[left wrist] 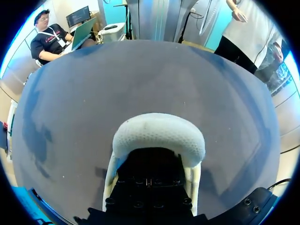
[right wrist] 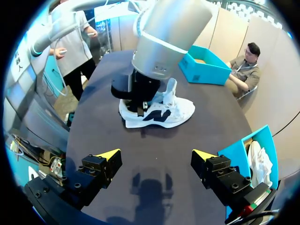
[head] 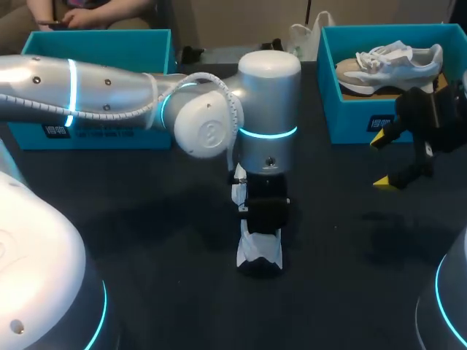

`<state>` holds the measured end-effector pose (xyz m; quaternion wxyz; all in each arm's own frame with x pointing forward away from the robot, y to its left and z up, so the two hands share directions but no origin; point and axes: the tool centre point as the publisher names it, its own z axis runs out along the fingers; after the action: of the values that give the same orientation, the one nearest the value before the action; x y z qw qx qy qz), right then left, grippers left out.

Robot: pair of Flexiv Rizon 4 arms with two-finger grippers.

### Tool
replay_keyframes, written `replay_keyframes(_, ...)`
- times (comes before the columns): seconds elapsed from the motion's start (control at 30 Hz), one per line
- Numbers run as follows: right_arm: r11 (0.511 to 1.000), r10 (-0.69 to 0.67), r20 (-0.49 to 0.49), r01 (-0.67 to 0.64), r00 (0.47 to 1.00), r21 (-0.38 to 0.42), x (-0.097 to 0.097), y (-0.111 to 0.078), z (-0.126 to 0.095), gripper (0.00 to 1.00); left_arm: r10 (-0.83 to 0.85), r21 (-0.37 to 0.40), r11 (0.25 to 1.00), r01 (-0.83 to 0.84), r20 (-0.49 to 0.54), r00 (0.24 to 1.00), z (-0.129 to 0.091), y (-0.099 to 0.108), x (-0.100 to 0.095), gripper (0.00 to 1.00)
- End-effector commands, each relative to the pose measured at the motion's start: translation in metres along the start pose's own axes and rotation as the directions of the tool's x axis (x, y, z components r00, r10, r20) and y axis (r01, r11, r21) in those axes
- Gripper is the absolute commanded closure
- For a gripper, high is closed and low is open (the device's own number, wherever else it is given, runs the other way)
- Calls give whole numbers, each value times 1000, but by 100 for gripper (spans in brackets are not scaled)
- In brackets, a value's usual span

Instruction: Take the shoe out of the shoebox, open the shoe tongue, remove and reinsert the insole, then place the shoe into the shoebox

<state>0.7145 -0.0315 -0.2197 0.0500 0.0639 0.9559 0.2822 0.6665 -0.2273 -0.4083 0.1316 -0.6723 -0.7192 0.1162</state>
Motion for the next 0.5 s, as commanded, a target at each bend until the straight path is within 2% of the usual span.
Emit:
replay_keyframes(0.03, 1000, 1, 2, -1, 1000, 2, 1, 0, 1, 0, -9, -22, 1000, 9, 8, 1000, 10, 7, 1, 100)
replay_keyframes(0.27, 1000, 1, 2, -1, 1000, 2, 1, 0, 1, 0, -37, -143, 989, 40, 23, 999, 11, 23, 4, 100)
replay_keyframes(0.5, 1000, 1, 2, -1, 1000, 2, 1, 0, 1, 0, -44, -195, 979, 52, 47, 998, 5, 42, 2, 100)
